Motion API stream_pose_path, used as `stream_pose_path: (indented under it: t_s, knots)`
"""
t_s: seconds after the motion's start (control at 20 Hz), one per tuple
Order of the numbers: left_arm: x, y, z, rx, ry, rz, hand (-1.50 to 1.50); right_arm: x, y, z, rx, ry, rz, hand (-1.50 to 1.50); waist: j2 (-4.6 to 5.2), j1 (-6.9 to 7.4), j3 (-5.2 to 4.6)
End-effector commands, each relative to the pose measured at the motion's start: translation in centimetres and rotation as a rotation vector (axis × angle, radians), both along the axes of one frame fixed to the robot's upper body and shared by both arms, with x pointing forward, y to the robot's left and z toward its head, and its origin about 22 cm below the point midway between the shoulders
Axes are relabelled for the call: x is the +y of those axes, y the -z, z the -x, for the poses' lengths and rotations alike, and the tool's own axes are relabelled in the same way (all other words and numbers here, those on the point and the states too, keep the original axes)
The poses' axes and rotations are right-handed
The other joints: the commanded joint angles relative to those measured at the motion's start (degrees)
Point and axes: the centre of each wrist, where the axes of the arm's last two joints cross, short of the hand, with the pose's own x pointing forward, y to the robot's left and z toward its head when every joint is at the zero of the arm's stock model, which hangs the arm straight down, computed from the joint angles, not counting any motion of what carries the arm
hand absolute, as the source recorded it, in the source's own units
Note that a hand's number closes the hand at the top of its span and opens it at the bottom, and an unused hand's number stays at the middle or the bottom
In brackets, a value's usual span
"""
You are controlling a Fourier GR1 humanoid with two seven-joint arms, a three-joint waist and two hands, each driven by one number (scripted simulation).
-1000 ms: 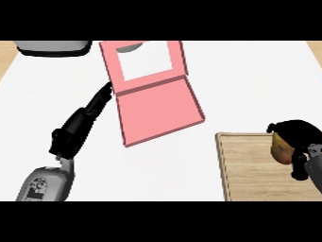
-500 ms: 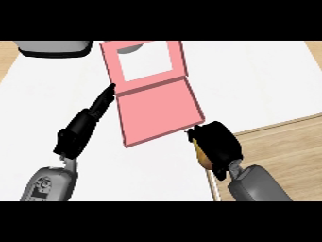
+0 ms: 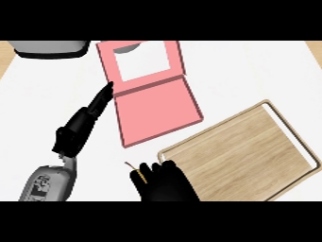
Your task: Pick the pear from the tray and place it in the cardboard box
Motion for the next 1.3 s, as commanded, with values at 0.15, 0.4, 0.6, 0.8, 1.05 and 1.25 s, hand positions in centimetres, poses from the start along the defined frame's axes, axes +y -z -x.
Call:
stream_pose_path:
  t_s: [0.15,0.4,0.6,0.8,1.05,1.25]
  knots:
    - [0.7,-0.7,0.4,0.004,0.007,-0.007,0.0,-0.8,-6.9,5.8,-0.052,-0.081,-0.182,1.5,-0.06,0.09,0.04]
    - [-0.6,0.3,0.3,0.006,0.009,-0.015,0.0,-1.5,-8.5,5.7,-0.107,-0.003,-0.294,1.5,0.1,-0.09,0.02]
    - [0.2,-0.7,0.3,0.005,0.009,-0.008,0.0,-2.8,-10.0,6.2,-0.073,0.052,-0.362,1.5,0.02,0.0,0.04]
    - [-0.8,0.0,0.4,0.016,0.013,0.0,0.0,-2.9,-12.2,5.5,-0.117,0.127,-0.349,1.5,0.15,0.44,-0.02]
    - [-2.0,0.0,0.4,-0.006,0.017,-0.002,0.0,-1.6,-14.9,2.1,-0.12,0.167,-0.384,1.5,0.3,0.83,-0.01]
    - [-1.5,-0.1,0.8,-0.016,0.025,0.013,0.0,-0.5,-16.1,-2.7,-0.08,0.183,-0.413,1.5,0.44,1.2,0.0]
